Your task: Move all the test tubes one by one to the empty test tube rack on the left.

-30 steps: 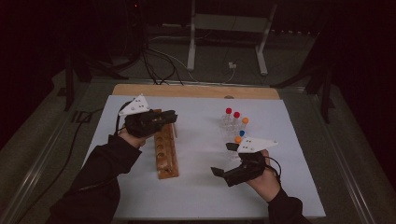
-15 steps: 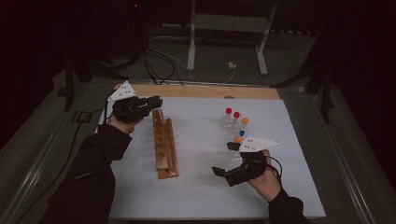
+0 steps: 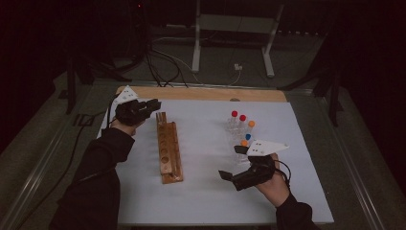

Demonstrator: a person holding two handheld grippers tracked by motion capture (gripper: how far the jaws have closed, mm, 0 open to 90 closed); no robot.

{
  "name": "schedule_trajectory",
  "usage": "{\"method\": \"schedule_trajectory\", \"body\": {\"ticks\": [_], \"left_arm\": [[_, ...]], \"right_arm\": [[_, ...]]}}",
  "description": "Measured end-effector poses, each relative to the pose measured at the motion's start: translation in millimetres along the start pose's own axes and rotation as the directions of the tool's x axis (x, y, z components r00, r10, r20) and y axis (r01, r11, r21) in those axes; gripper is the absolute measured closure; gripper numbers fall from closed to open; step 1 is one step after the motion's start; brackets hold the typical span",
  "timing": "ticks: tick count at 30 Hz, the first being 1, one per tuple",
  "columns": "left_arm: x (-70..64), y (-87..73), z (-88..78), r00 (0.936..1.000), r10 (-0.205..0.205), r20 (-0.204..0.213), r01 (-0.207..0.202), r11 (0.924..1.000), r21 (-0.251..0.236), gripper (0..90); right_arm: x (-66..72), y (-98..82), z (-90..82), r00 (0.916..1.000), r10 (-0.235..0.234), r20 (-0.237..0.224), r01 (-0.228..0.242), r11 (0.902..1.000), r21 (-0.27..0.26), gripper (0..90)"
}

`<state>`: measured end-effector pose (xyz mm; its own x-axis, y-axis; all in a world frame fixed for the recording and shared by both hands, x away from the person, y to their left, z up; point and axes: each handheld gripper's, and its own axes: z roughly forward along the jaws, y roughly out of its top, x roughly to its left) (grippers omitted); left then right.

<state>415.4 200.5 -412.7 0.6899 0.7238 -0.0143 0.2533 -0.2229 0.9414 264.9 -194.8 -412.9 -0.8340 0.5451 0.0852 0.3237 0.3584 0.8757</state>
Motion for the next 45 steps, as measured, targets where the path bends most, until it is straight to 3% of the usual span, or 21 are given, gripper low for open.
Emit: {"method": "schedule_trajectory", "body": {"ticks": [17,23,31,40,41,42,45], "left_arm": [[-3.3,-34.3,13.0,0.9997,-0.023,-0.012,0.023,0.9996,0.019,77.9],[-4.1,-39.6,14.4,0.9996,-0.027,-0.012,0.027,0.9995,0.019,77.9],[-6.7,-44.3,18.4,0.9996,0.009,-0.025,-0.008,0.9990,0.045,77.8],[-3.2,-43.4,17.9,0.9995,-0.031,0.000,0.031,0.9979,0.057,76.2],[-3.1,-42.8,18.0,0.9994,-0.035,-0.001,0.035,0.9975,0.062,69.3],[-3.1,-41.9,18.0,0.9993,-0.037,0.004,0.036,0.9974,0.062,69.3],[-5.3,-35.5,13.0,0.9986,-0.053,-0.002,0.053,0.9976,0.044,51.2]], "right_arm": [[-0.6,-0.7,-0.7,1.0000,0.003,-0.006,-0.003,1.0000,-0.001,1.3],[-0.3,-0.9,-0.2,1.0000,0.001,-0.007,-0.001,1.0000,0.003,1.3],[-0.1,-1.0,-0.3,1.0000,0.001,-0.006,-0.001,1.0000,0.004,1.3],[0.8,0.3,-1.3,0.9999,-0.001,-0.010,0.001,1.0000,0.001,1.3],[0.7,1.3,-2.6,0.9999,-0.001,-0.011,0.001,1.0000,-0.004,1.3],[0.7,1.3,-2.6,0.9999,-0.001,-0.011,0.001,1.0000,-0.004,1.3],[-0.6,4.0,-5.7,1.0000,-0.002,-0.005,0.002,0.9999,-0.012,1.3]]}}
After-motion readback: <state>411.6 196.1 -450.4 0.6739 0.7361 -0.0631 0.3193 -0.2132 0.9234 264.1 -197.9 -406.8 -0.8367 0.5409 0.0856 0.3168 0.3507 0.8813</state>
